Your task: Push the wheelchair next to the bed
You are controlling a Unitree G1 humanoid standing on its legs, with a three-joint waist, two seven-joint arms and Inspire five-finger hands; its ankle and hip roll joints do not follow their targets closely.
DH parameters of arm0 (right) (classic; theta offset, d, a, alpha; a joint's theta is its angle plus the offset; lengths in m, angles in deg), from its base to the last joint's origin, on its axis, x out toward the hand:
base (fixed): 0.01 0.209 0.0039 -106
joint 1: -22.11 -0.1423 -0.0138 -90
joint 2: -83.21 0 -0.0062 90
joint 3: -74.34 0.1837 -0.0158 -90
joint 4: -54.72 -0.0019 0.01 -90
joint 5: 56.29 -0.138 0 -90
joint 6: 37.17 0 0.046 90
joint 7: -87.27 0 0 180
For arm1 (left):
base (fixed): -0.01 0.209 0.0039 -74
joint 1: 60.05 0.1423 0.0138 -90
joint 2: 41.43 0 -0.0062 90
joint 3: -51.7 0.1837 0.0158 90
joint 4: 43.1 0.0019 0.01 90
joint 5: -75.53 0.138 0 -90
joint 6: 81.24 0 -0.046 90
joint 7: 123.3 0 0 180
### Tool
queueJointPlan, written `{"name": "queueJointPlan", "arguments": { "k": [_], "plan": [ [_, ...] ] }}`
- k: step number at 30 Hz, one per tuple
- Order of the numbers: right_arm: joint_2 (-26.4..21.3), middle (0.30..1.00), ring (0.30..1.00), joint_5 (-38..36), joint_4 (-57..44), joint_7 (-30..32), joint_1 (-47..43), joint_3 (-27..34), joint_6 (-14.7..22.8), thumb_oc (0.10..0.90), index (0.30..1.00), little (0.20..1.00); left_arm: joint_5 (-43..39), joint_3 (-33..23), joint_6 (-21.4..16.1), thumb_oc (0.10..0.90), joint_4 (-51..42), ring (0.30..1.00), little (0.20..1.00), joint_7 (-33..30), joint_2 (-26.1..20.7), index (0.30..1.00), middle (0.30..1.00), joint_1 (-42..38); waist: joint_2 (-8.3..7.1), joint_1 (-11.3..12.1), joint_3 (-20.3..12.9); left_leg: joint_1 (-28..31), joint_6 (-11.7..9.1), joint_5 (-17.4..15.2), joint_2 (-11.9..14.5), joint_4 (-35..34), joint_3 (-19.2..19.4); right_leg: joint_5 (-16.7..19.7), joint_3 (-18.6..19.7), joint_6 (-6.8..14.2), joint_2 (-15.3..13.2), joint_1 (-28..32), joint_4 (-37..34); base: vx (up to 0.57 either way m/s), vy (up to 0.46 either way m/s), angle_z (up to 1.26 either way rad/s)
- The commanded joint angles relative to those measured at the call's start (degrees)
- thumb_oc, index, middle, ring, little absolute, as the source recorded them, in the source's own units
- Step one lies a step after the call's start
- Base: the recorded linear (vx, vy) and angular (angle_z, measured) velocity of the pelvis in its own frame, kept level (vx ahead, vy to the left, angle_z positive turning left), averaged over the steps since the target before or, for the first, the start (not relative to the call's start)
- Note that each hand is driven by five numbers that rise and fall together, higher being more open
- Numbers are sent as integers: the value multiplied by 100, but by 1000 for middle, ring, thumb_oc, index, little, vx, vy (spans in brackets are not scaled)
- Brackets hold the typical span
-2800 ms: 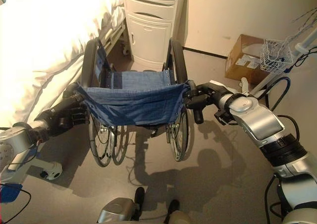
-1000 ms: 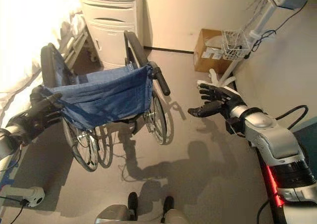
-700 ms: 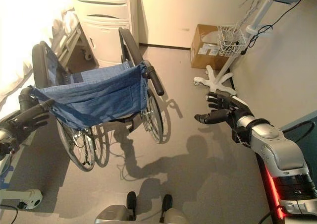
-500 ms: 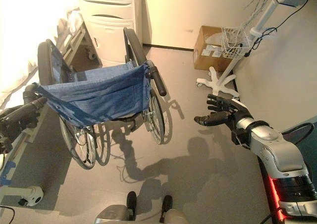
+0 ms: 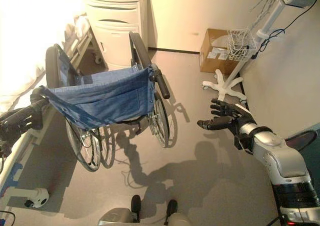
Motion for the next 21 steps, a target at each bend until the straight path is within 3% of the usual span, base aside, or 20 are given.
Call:
{"name": "queueJointPlan", "arguments": {
  "k": [1,2,3,8,10,12,15,17,21],
  "plan": [
    [-141,900,900,312,286,695,321,519,768,800,900,900,35,-296,-471,800,61,900,900,-5,-2,900,900,252,206,-38,-954,26,-567,-283,115,57,-270,-518,-325,171,64,-45,547,0,0,0],
    [-75,900,900,316,338,728,395,561,791,800,900,900,-3,-281,-462,800,10,900,900,-35,87,900,900,326,205,-42,-953,25,-564,-286,117,61,-268,-518,-323,174,62,-48,548,-35,-16,0],
    [266,900,900,348,555,765,718,687,855,800,900,900,13,-175,-441,800,-56,900,900,-168,570,900,900,598,194,-58,-939,12,-558,-294,121,70,-259,-513,-327,186,58,-65,556,-32,-16,-2],
    [1005,900,900,356,1402,856,1452,526,847,800,900,900,317,348,-461,800,368,900,900,-438,1420,900,900,1058,155,-107,-902,35,-528,-326,111,69,-250,-529,-314,197,50,-58,565,-41,-28,-2],
    [1256,900,900,433,2574,877,1444,122,1106,800,900,900,641,1002,-572,800,1149,900,900,-586,1851,900,900,937,130,-95,-899,8,-523,-306,106,61,-271,-480,-311,189,54,-77,546,-43,-37,1],
    [1389,900,900,241,3125,916,1381,-85,1095,800,900,900,573,1326,-476,800,1520,900,900,-656,2082,900,900,862,113,-71,-882,11,-515,-306,106,57,-290,-461,-333,177,54,-63,536,-32,-42,-3],
    [1846,900,900,34,4418,966,1210,-418,1355,800,900,900,571,1996,-697,800,2631,900,900,-587,2715,900,900,659,123,-27,-890,18,-520,-294,105,29,-313,-424,-362,151,63,-48,509,-34,-29,2],
    [2045,900,900,46,4870,901,1124,-513,1432,800,900,900,508,2147,-686,800,3010,900,900,-535,2907,900,900,579,129,-12,-899,24,-520,-288,104,9,-318,-411,-368,148,65,-44,496,-16,-13,9],
    [2612,900,900,131,6475,732,834,-739,1781,800,900,900,212,2488,-830,800,4623,900,900,-281,3541,900,900,201,144,3,-991,35,-522,-302,114,-33,-296,-398,-385,147,70,-41,462,-7,-6,8]
  ]
}}
